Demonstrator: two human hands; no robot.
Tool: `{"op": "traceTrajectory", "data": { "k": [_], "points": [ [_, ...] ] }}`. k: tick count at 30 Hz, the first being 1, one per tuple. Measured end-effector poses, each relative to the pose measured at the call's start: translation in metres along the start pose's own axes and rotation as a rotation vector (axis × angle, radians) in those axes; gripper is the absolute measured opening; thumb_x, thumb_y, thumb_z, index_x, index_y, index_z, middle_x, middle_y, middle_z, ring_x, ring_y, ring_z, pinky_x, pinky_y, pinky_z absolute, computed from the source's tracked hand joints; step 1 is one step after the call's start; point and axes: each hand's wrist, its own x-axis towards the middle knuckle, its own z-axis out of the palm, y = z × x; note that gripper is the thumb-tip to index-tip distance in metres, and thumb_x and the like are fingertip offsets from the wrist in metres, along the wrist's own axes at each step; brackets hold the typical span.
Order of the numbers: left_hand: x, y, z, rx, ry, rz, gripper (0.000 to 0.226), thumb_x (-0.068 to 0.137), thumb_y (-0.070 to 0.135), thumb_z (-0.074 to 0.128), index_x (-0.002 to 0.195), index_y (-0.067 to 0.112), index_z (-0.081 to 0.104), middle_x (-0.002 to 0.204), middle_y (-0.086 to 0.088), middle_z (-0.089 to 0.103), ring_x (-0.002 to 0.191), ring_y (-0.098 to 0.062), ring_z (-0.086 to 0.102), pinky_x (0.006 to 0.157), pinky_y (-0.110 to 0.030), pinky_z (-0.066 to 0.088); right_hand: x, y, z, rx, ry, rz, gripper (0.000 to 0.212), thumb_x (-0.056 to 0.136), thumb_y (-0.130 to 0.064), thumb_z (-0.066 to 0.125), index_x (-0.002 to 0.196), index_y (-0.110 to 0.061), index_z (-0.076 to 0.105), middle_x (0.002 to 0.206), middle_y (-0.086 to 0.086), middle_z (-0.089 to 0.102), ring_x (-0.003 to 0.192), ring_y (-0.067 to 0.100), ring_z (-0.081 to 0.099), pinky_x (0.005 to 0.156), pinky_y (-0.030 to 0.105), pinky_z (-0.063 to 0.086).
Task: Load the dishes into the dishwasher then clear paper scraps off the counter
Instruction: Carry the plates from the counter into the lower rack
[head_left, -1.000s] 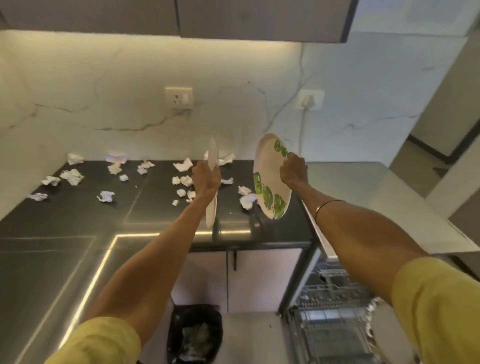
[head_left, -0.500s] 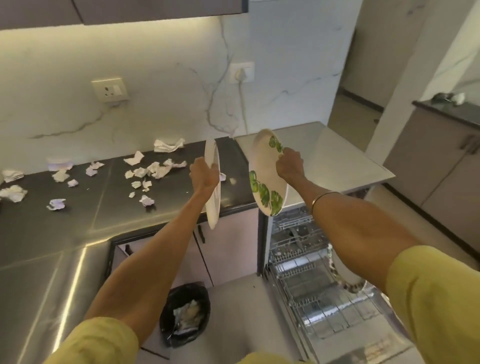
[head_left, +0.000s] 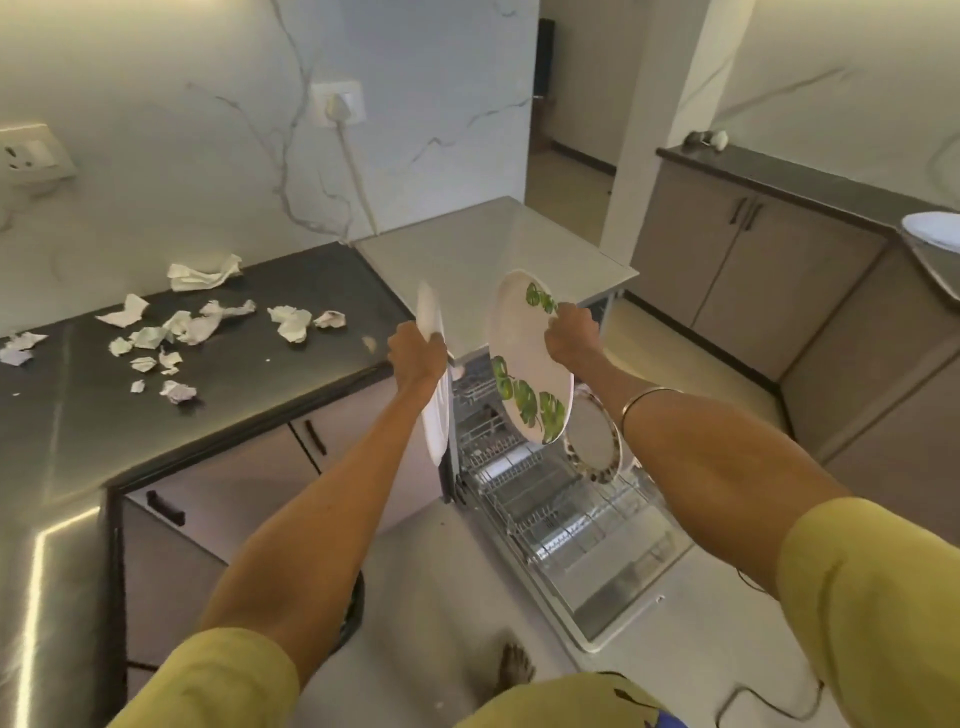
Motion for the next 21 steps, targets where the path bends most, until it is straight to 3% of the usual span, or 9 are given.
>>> {"op": "traceTrajectory", "data": {
  "k": [5,9,15,17,21],
  "points": [
    [-0.035,-0.002,0.044,0.010,-0.113,-0.015,0.038,0.093,0.018,0.057,0.122,-0.005,0.057,0.118,-0.022,0.063,0.106,-0.038,0.062,0.083,-0.042,0.054,-0.011,0.070,-0.015,0.003,0.021,0.094,0.022,0.094,-0.008,0.046,0.108,-0.001,0.061,0.104,0.013,0.064,0.093,0.030,0.063,0.075,0.036,0.054],
    [-0.065,0.006,0.080,0.032,-0.162,-0.022,0.040,0.096,0.014,0.056,0.131,-0.005,0.052,0.126,-0.019,0.057,0.112,-0.035,0.060,0.087,-0.037,0.053,-0.010,0.119,-0.032,0.054,0.043,0.168,0.024,0.096,-0.009,0.048,0.115,-0.002,0.060,0.092,0.006,0.056,0.083,0.021,0.056,0.065,0.028,0.046],
    [-0.087,0.003,0.154,0.090,-0.179,-0.125,0.046,0.095,0.019,0.060,0.133,-0.005,0.050,0.126,-0.023,0.061,0.110,-0.039,0.063,0.089,-0.049,0.056,0.006,0.197,-0.057,0.074,0.038,0.180,0.025,0.098,-0.009,0.046,0.118,-0.002,0.059,0.092,0.004,0.054,0.062,0.009,0.045,0.046,0.018,0.031],
    [-0.091,0.006,0.179,0.090,-0.168,-0.169,0.045,0.095,0.019,0.060,0.132,-0.005,0.051,0.127,-0.023,0.060,0.112,-0.040,0.062,0.090,-0.050,0.054,0.012,0.223,-0.067,0.059,0.030,0.182,0.026,0.098,-0.008,0.045,0.119,-0.002,0.059,0.093,0.005,0.054,0.069,0.014,0.050,0.047,0.019,0.034],
    [-0.103,0.011,0.223,0.091,-0.137,-0.236,0.043,0.095,0.018,0.059,0.129,-0.005,0.052,0.124,-0.025,0.059,0.108,-0.041,0.061,0.087,-0.052,0.055,0.028,0.268,-0.084,-0.005,-0.014,0.195,0.027,0.098,-0.009,0.044,0.119,0.001,0.059,0.104,0.015,0.061,0.088,0.029,0.059,0.068,0.031,0.042]
  ]
}}
